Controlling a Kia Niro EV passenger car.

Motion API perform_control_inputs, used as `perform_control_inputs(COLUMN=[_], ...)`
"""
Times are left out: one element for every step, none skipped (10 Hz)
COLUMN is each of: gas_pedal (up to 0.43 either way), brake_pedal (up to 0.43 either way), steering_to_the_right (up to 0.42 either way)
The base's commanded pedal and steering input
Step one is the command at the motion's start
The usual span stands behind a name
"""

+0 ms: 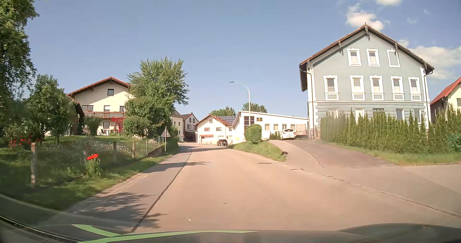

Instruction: Follow the waypoints while adhering to traffic rules and regulations

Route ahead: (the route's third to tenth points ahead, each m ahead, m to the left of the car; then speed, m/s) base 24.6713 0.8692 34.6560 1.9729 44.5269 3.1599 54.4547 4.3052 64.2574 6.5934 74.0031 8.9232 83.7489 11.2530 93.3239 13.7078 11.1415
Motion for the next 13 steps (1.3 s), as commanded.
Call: perform_control_inputs(gas_pedal=[0.177, 0.177, 0.177, 0.177, 0.177, 0.177, 0.177, 0.177, 0.177, 0.177, 0.177, 0.177, 0.177], brake_pedal=[0.000, 0.000, 0.000, 0.000, 0.000, 0.000, 0.000, 0.000, 0.000, 0.000, 0.000, 0.000, 0.000], steering_to_the_right=[-0.001, -0.003, -0.006, -0.007, -0.007, -0.008, -0.008, -0.010, -0.013, -0.015, -0.016, -0.017, -0.017])
